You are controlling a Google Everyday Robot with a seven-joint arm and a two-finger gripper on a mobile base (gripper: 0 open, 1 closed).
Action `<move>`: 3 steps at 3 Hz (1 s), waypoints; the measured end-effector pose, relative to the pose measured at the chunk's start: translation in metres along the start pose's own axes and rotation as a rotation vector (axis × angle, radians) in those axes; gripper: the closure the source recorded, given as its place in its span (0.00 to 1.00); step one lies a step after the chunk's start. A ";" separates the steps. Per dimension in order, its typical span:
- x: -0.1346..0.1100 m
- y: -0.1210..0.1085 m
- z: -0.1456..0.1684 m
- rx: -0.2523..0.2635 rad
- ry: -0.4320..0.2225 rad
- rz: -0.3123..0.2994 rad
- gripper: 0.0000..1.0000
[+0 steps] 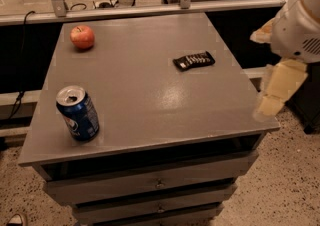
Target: Pick pepsi can
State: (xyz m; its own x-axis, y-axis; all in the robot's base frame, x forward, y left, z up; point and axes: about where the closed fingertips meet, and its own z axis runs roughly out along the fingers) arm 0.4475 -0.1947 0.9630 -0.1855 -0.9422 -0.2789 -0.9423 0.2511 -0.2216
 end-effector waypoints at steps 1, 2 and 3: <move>-0.050 0.004 0.045 -0.087 -0.188 -0.024 0.00; -0.113 0.017 0.083 -0.193 -0.382 -0.036 0.00; -0.175 0.038 0.106 -0.292 -0.557 -0.036 0.00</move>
Offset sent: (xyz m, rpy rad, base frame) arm 0.0387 0.2091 -0.0659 0.6347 0.1374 0.2693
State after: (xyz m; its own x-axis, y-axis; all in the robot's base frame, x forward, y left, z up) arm 0.4737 0.0031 0.9041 -0.0536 -0.6722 -0.7385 -0.9971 0.0764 0.0028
